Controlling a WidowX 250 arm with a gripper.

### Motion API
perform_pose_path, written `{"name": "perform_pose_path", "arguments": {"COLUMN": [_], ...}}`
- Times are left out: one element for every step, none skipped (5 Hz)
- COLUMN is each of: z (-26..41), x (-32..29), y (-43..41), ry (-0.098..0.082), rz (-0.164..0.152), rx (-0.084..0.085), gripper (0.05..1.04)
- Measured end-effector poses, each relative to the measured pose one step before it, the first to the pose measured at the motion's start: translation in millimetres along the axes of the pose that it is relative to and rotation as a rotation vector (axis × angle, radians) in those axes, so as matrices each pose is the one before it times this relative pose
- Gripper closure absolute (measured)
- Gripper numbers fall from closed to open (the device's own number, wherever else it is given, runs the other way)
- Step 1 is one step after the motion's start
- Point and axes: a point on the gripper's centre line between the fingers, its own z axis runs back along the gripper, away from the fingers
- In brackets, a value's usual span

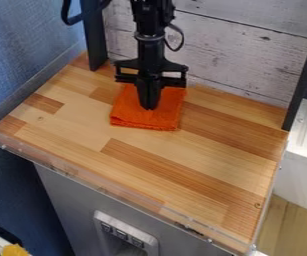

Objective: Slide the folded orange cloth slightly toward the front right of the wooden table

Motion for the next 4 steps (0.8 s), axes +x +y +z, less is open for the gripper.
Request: {"name": "perform_pose_path", "arguments": {"z": [-7.00,-5.66,-1.54,-2.25], "x": [8.20,2.42,3.36,0.06], "y": [-1.57,-2.34,-1.35,-1.18], "ry": [0.0021,-0.0029,-0.0151,-0.0093], "rz": [0.0031,-0.0045,-0.0074,-0.0209], "rx": [-0.0024,-0.0086,-0.0109,-0.0093], "gripper": [1.025,1.025,1.025,1.025]}}
